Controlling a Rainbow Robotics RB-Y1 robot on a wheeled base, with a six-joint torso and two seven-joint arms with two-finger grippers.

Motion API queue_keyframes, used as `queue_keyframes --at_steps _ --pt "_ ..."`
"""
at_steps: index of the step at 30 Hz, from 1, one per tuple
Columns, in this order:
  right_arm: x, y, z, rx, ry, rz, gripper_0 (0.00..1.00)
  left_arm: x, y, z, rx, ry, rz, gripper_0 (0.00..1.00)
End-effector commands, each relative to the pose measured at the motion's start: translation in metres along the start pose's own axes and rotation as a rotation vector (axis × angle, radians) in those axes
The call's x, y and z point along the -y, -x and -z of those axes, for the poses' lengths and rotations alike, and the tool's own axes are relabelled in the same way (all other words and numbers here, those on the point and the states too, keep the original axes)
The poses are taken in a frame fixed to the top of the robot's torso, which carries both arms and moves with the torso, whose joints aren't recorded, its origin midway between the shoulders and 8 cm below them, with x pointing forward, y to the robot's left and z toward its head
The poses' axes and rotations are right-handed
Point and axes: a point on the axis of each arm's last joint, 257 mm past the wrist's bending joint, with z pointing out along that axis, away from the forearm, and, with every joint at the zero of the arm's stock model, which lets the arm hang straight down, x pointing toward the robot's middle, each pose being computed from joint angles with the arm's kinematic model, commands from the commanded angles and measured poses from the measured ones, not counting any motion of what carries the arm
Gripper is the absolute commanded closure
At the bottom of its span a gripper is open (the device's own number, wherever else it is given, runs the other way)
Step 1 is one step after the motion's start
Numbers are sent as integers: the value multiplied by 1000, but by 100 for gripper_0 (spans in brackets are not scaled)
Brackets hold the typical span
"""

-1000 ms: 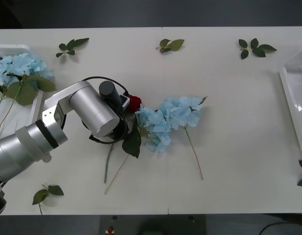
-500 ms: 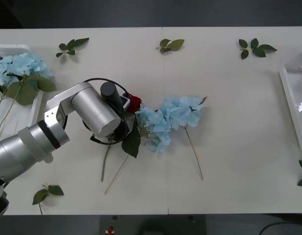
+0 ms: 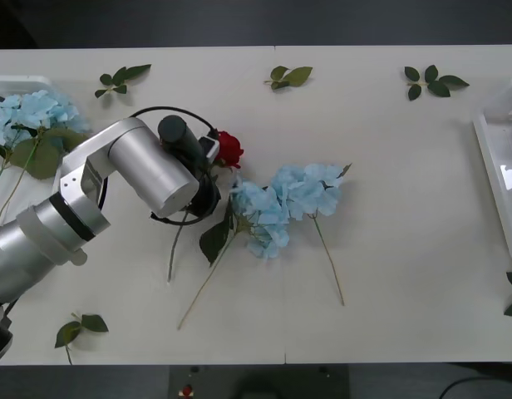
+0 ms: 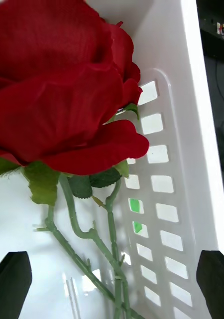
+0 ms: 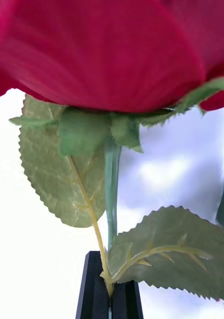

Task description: Put the red flowers into the right box and the blue flowers into the left box

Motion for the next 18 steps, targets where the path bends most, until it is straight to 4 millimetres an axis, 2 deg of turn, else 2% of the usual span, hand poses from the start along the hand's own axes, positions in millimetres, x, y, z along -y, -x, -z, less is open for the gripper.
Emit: queue_keyframes --at_steps 1,3,8,13,15,16,18 --pt "-7 30 12 55 58 28 0 -30 29 33 104 20 1 100" --pt "-23 39 19 69 121 34 0 -38 35 47 146 12 30 100" --pt "-66 53 42 79 292 42 0 -43 54 85 257 -40 98 100" --pt "-117 61 80 125 489 99 0 -22 75 123 361 -157 130 100" --pt "-133 60 92 141 553 103 0 -15 80 131 383 -194 136 100" --pt "-149 55 104 141 632 66 0 -6 85 138 400 -233 141 100" --pt "-167 46 117 136 723 24 0 4 90 146 418 -283 145 100"
